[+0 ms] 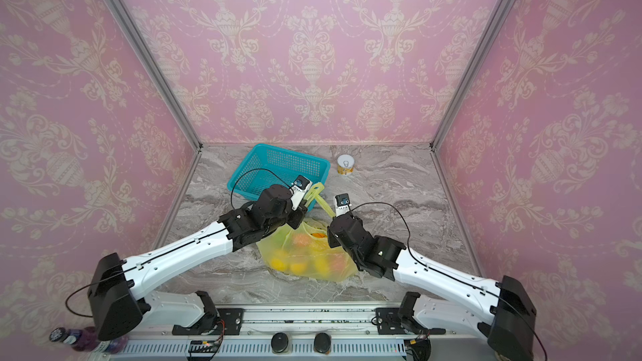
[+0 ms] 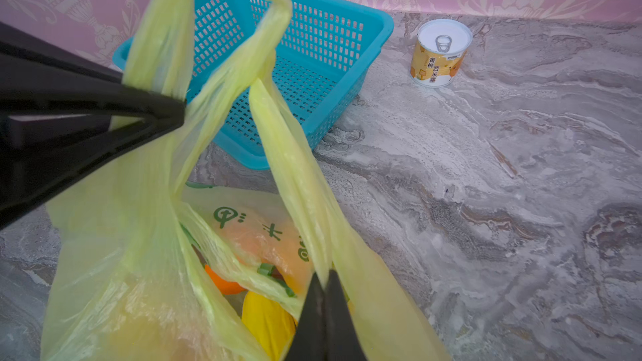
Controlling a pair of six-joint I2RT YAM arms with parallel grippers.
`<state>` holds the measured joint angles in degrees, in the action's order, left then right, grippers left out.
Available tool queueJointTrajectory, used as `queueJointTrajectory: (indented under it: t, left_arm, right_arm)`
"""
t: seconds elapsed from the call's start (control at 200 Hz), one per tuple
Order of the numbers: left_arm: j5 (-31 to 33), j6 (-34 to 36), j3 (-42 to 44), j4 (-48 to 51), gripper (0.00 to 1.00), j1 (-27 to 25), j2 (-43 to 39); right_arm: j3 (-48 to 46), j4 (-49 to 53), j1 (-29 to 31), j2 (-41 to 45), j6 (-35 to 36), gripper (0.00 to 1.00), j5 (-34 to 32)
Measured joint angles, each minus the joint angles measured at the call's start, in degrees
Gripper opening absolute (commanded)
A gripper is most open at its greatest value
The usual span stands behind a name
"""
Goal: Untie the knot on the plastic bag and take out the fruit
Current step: 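Raise both handles and spread the bag mouth open, left gripper pulling farther away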
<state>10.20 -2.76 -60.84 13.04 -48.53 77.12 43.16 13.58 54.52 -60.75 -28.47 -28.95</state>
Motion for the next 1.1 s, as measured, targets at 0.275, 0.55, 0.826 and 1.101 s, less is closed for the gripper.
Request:
queueJointTrajectory:
  t: [0.275,0.55,0.826,1.101]
  left_arm:
    - [-0.07,-0.15,-6.12,0.02,0.0,0.0,2.27]
    - [-3.3,-0.92,-21.14,3.34,0.0,0.0,11.54]
    - [-6.8,-0.63,-48.57,10.95,0.0,0.0,26.97]
    - [-9.9,-0.46,-61.81,16.85,0.0,0.0,34.64]
  right_arm:
    - [-2.86,2.82,-1.46,8.57,-4.79,0.0,-7.26]
    - [-3.89,8.48,-11.72,18.23,-9.16,0.0,-10.97]
    - [2.91,9.64,-24.65,15.87,-9.03,0.0,-4.79]
    - [6.51,7.37,-29.81,13.97,-8.92,0.0,0.92]
